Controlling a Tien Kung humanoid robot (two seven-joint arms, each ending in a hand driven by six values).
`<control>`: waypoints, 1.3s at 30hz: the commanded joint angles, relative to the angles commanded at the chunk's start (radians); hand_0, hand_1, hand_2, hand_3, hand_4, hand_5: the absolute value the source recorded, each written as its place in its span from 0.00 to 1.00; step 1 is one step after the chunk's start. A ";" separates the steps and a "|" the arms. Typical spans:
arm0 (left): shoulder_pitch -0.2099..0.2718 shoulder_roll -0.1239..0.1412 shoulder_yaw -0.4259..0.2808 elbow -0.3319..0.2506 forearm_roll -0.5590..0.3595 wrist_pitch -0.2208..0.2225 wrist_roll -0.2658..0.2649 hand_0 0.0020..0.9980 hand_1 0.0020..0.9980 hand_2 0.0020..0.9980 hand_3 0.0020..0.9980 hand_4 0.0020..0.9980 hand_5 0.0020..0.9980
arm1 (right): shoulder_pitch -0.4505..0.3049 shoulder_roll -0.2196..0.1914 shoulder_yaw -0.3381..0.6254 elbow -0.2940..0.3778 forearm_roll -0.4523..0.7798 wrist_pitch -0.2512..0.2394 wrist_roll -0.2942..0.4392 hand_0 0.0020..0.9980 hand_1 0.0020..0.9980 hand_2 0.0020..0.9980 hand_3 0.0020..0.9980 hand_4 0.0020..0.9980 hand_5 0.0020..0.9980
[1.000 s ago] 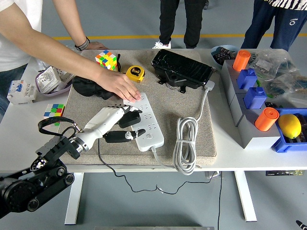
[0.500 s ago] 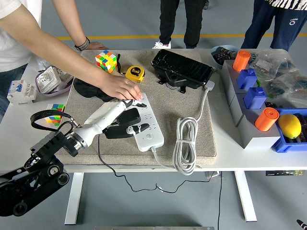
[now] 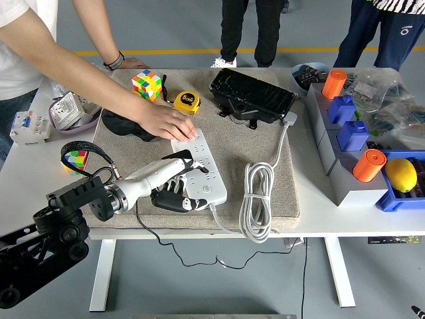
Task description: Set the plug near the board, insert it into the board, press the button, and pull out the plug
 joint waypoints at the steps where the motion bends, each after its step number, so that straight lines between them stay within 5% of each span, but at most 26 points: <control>1: -0.003 -0.001 0.003 0.000 -0.006 -0.016 0.019 0.06 0.11 0.18 0.90 0.79 0.00 | 0.000 -0.001 -0.002 0.000 0.000 0.000 0.000 0.61 0.61 0.60 0.55 0.95 0.38; 7: -0.017 -0.011 0.032 0.014 -0.029 -0.068 0.065 0.05 0.11 0.16 0.93 0.79 0.00 | -0.004 -0.005 -0.009 0.000 0.000 0.000 0.000 0.60 0.61 0.60 0.55 0.95 0.38; 26: -0.060 -0.070 0.083 0.105 -0.001 -0.053 0.066 0.04 0.10 0.16 0.93 0.78 0.00 | -0.010 -0.003 -0.008 0.001 0.003 0.000 0.000 0.60 0.61 0.60 0.55 0.95 0.38; 39: -0.069 -0.074 0.085 0.136 0.022 -0.066 0.085 0.04 0.10 0.16 0.92 0.78 0.00 | -0.005 0.000 0.004 0.001 0.002 -0.001 0.001 0.61 0.61 0.60 0.55 0.95 0.38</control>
